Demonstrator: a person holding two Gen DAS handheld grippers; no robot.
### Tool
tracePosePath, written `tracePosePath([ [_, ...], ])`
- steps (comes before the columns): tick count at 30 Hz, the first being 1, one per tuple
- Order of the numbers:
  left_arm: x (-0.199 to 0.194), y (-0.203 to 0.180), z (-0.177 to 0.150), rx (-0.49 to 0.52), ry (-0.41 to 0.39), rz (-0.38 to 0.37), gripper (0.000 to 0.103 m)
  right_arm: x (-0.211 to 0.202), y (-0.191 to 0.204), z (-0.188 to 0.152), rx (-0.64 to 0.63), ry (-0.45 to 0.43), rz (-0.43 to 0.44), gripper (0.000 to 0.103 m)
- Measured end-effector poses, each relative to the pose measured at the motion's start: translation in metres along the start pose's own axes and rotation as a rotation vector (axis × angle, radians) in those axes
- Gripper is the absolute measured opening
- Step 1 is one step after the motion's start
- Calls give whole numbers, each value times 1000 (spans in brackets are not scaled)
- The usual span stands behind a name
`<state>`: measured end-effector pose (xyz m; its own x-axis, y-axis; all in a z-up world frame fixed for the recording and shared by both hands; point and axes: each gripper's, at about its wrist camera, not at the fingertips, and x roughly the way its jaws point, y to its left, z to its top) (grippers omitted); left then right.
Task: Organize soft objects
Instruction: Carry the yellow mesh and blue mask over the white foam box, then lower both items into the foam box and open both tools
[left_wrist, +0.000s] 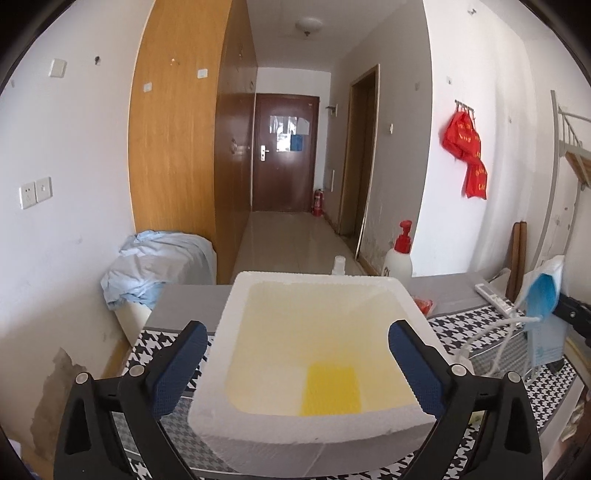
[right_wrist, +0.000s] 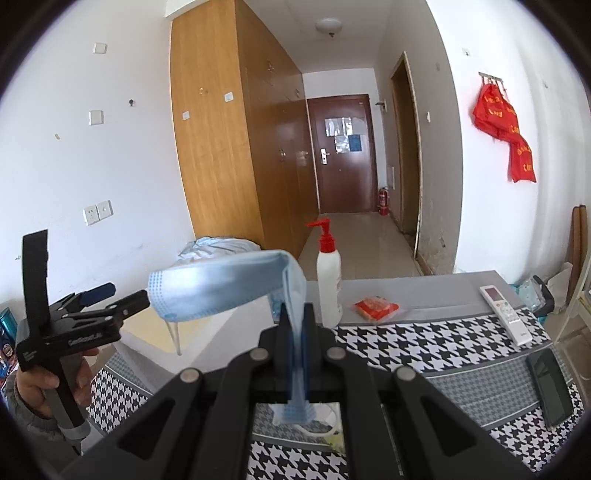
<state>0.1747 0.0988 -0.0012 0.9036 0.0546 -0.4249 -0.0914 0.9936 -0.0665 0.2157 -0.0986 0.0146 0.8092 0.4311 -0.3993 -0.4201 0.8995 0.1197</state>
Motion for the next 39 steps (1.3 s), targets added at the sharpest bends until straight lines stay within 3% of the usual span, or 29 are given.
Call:
tracePosePath([
  [22,-55,49,-13,-59,-85,115,102,33,57,24,-92,17,94,6],
  [39,-61,54,-35,-55,-66,86,102,65,98,32,-133,96,176,6],
])
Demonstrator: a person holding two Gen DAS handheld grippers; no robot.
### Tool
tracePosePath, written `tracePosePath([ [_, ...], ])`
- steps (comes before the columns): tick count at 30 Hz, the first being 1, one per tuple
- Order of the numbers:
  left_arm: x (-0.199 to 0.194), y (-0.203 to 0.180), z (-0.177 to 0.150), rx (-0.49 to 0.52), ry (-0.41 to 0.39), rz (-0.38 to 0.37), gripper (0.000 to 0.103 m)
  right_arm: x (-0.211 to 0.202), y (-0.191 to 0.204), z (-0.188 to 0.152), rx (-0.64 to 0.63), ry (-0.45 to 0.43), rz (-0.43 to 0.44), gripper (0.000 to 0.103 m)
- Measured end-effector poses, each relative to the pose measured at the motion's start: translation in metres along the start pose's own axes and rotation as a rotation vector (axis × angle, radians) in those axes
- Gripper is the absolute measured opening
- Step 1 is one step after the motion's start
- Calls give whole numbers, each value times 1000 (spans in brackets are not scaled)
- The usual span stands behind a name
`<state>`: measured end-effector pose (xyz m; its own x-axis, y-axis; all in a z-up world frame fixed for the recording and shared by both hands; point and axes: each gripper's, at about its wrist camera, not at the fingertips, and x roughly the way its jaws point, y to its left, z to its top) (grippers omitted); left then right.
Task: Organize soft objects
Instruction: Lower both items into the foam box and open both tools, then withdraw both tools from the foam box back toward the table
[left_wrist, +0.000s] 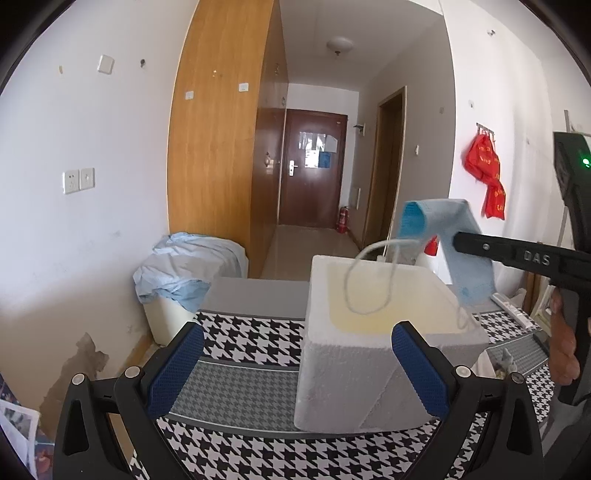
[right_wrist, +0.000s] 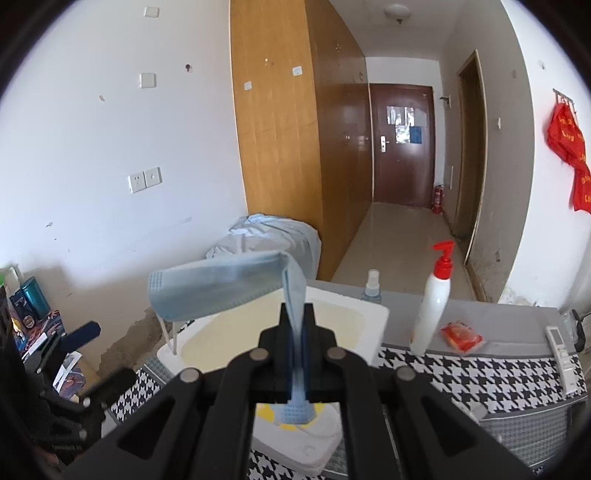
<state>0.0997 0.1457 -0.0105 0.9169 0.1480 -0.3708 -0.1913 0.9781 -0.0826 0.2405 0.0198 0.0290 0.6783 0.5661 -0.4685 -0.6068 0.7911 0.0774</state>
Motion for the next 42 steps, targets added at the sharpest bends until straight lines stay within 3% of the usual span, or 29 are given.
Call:
tracePosePath([
  [24,6,10,-12,-17,30,-20,102,63,10,-8,-23,164,-35,6],
  [25,6,10,-12,-17,30,-22,102,65,10,-9,-22,168,-40,9],
  [27,5,10,-12,-17,29,-21,102,70,10,-11,-35,185,-62,35],
  [28,5,9,-12,-17,29,-21,102,71,10,-12,-39,192,-65,62],
  [29,6,9,-12,-16,30,-22,102,71,10,-13,-36,190,-63,72],
  [42,6,-1,-11,-1,33,-31,102,53,8,-13,-27,153,-46,76],
])
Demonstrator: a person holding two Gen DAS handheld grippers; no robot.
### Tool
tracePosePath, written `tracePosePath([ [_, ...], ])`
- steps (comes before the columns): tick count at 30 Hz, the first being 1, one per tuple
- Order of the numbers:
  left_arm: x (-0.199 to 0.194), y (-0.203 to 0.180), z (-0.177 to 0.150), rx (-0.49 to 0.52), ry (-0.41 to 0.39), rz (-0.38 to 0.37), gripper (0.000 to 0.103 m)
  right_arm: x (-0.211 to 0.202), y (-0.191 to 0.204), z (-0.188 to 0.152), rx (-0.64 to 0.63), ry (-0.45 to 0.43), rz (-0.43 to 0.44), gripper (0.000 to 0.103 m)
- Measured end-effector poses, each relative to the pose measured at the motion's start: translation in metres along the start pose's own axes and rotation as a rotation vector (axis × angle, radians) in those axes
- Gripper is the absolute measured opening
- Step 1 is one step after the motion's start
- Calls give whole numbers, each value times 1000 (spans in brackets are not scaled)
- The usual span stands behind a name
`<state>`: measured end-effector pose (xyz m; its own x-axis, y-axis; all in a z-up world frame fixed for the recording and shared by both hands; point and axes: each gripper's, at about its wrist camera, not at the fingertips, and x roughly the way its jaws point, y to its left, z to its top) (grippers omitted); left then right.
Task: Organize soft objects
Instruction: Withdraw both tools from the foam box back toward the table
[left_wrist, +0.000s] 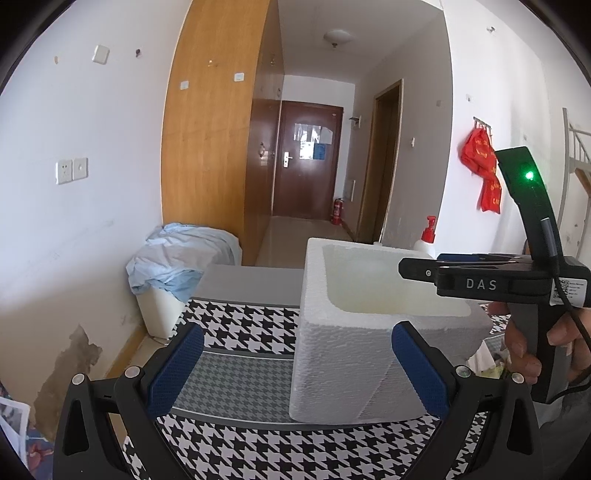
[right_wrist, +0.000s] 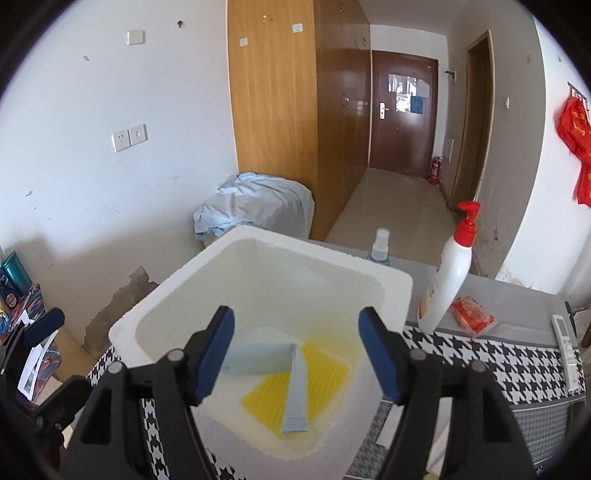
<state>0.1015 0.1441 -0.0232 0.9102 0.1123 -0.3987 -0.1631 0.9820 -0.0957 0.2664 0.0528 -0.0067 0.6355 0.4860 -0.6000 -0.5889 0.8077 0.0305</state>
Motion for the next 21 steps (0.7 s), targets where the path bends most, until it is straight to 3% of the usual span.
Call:
tracePosePath([
  [3,-3,-3,0,2,-2,-4,102,-10,0,-2,-6,-27,-11,80],
  [5,-4,-6,0,10,-4,-4,102,-16,1,-4,-16,-38,-9,93],
  [7,-6,-7,0,6,-10,-9,102,-23,3,-5,-22,-51,-9,96],
  [21,-17,-24,3,23,-24,-31,102,-64,1,-17,-35,-135,-52,97],
])
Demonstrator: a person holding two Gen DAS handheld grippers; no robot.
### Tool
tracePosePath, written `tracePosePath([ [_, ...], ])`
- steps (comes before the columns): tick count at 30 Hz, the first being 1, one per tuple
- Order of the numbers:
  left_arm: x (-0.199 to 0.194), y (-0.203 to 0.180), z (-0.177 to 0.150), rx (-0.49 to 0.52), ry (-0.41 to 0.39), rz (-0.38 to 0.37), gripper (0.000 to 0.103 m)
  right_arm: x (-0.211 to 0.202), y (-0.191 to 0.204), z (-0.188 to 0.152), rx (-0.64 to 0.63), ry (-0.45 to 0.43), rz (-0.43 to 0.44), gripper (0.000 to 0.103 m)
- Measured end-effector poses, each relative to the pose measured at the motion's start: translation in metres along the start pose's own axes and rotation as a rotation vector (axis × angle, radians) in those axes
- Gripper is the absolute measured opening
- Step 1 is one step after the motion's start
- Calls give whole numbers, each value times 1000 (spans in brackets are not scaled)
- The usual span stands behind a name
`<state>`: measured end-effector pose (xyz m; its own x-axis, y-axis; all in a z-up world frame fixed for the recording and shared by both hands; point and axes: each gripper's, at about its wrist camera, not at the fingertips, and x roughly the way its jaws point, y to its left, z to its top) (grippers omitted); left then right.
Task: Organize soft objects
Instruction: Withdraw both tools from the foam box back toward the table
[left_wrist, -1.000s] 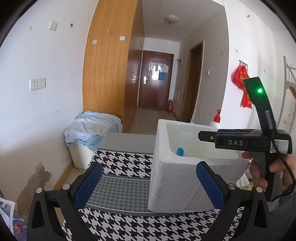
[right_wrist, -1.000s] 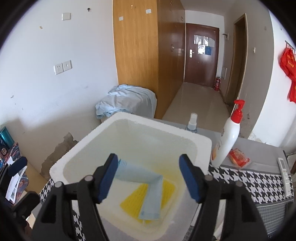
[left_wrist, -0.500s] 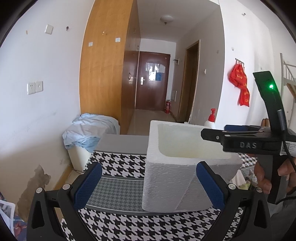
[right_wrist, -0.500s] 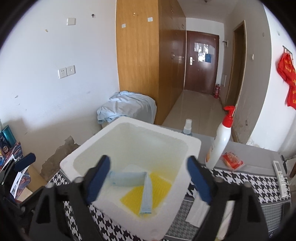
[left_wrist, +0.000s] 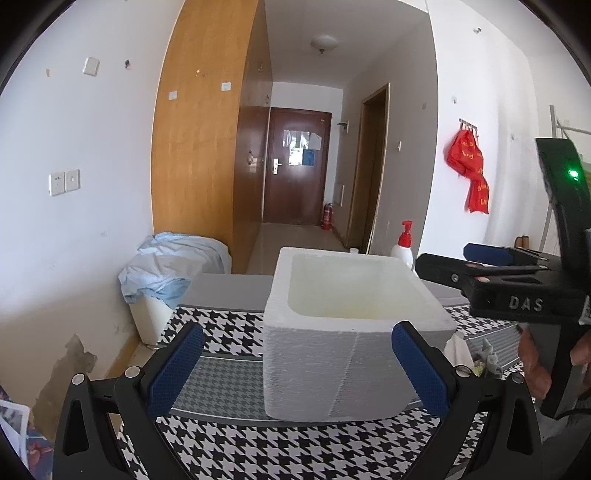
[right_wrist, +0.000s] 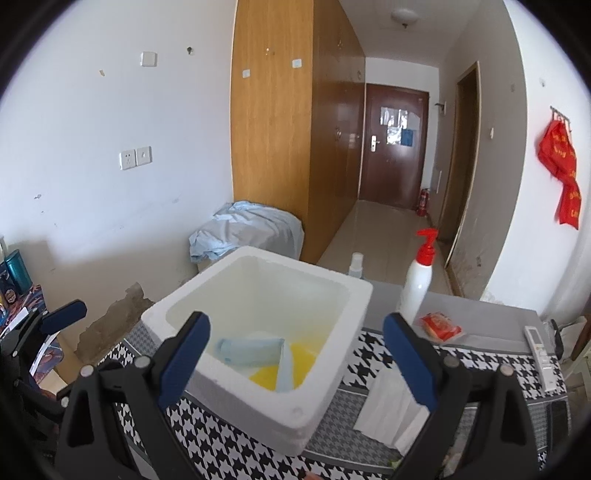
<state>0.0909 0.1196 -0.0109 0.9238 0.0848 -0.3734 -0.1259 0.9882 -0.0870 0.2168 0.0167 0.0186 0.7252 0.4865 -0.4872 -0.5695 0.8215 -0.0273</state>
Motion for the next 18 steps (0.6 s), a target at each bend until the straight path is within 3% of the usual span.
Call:
tracePosePath([
  [18,-32,-26,-5,11,-64,-24,102,-52,-16,-25,35,-97,-11,97],
])
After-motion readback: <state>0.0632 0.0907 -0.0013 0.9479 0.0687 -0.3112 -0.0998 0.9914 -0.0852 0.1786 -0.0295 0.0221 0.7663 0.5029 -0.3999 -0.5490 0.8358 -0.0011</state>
